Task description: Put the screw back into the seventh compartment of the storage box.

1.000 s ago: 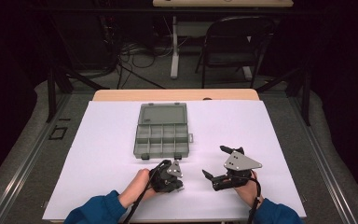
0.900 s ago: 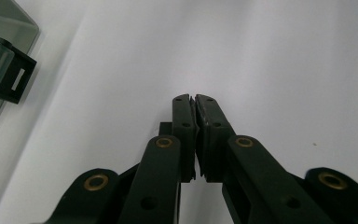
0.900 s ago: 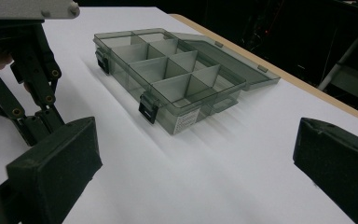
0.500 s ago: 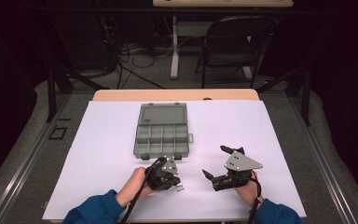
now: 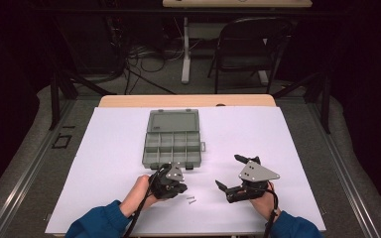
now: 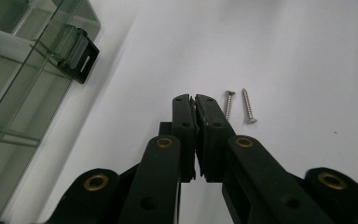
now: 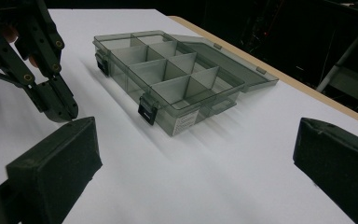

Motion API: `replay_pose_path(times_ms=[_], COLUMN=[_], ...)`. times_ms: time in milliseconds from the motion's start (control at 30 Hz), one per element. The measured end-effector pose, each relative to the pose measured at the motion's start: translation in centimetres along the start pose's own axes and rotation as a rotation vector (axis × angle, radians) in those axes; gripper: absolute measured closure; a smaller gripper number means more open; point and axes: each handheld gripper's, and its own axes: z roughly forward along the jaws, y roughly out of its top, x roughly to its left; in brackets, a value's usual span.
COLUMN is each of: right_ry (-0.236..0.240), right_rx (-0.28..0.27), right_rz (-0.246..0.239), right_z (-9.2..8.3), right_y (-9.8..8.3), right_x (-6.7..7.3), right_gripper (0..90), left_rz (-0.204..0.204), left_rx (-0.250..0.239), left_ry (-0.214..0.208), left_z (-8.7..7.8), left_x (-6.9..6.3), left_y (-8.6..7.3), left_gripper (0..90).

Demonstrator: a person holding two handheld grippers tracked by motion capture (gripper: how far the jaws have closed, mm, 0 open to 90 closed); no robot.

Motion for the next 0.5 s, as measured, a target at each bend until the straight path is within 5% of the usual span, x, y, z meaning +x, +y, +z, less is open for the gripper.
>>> replay_pose_path(times_ms=[500], right_ry=[-0.003], right_rx=[-0.003], right_rz=[-0.002], right_z=[-0.02], right_y=[0.01], right_x=[-0.02], right_gripper=[0.0], left_rz=[-0.016], left_rx=[-0.007], left_ry=[0.032], left_z=[-0.59], left_x=[0.79], left_y=[-0.3], left_gripper=[86.9])
